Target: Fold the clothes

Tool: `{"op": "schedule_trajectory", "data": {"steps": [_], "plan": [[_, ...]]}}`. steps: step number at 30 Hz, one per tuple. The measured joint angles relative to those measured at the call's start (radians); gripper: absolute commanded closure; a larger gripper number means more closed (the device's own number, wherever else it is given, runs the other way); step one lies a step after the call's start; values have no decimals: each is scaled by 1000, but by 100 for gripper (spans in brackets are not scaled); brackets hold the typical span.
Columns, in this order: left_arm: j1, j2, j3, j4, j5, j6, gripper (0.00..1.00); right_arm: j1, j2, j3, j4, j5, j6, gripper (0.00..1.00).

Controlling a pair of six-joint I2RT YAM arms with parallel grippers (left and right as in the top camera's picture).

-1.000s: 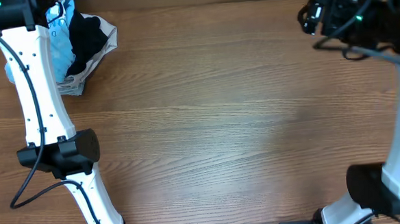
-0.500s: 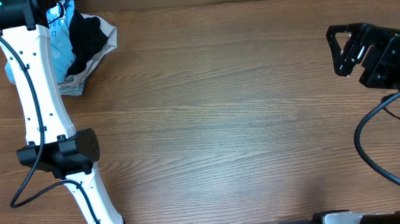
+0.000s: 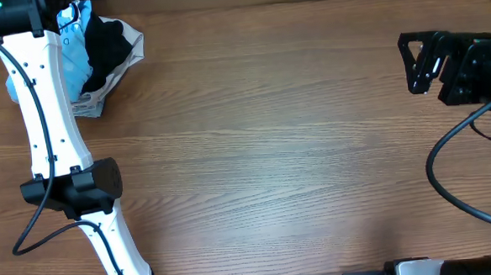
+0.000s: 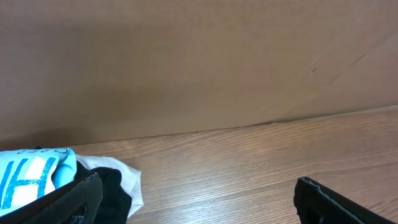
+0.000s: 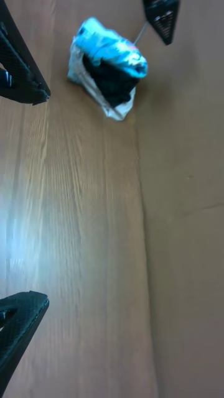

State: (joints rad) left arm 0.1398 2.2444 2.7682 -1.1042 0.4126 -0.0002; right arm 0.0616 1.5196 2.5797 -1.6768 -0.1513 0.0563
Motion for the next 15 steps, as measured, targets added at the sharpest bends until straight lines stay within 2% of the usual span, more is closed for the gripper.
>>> {"op": "schedule_trajectory", "data": {"steps": [9,15], "plan": [[0,0,0,0,0,0,0,0,-35,-134,254,18,-148,0],[0,0,0,0,0,0,0,0,-140,-337,448,11,-172,0]]}}
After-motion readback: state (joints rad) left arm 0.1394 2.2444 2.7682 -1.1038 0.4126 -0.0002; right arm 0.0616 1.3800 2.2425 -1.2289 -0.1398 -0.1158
